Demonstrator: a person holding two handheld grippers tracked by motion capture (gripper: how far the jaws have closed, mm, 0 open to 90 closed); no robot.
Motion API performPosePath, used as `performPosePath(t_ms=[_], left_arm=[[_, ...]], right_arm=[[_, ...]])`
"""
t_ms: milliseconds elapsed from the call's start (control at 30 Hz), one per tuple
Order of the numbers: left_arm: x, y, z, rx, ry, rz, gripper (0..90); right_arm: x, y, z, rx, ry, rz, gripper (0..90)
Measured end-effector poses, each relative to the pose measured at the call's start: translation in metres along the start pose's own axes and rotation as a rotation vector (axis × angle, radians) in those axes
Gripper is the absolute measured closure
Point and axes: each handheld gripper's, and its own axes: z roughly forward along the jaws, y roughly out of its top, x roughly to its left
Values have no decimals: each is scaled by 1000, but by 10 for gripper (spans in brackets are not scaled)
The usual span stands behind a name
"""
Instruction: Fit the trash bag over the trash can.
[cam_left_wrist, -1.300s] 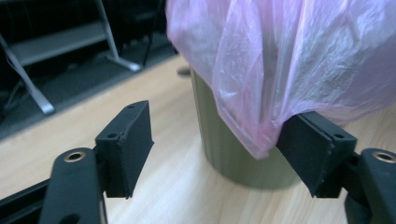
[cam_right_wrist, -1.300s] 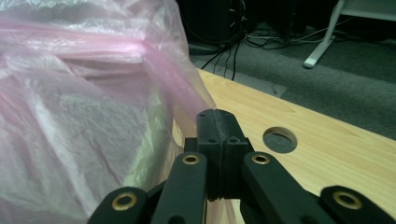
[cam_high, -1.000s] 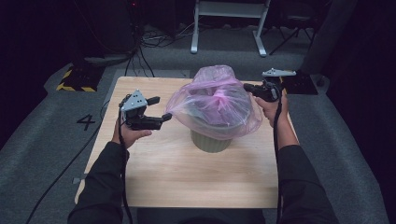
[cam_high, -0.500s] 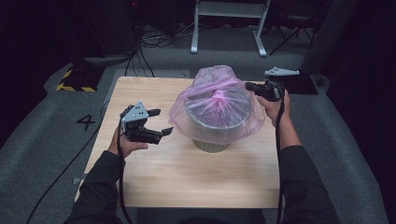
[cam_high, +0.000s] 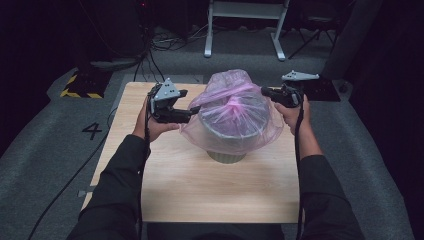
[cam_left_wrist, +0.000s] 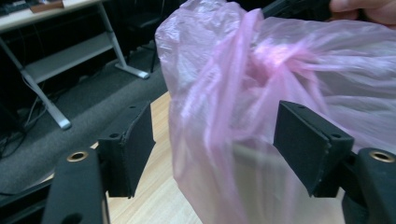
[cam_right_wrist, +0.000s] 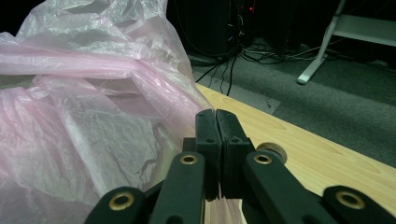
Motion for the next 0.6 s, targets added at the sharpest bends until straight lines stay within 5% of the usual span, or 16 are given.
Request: performPosePath(t_ms=[167, 300, 500, 600], left_arm=[[9, 3, 14, 9, -28, -2, 359], [11, 4, 22, 32, -2, 19, 428], [20, 6, 29, 15, 1, 49, 849], [22, 5, 33, 14, 15, 68, 900]], right_arm=[[0, 1, -1, -4, -1, 0, 888], [1, 2, 0, -1, 0, -6, 886], [2, 3, 3, 3, 1, -15, 882], [2, 3, 4, 9, 2, -13, 884]])
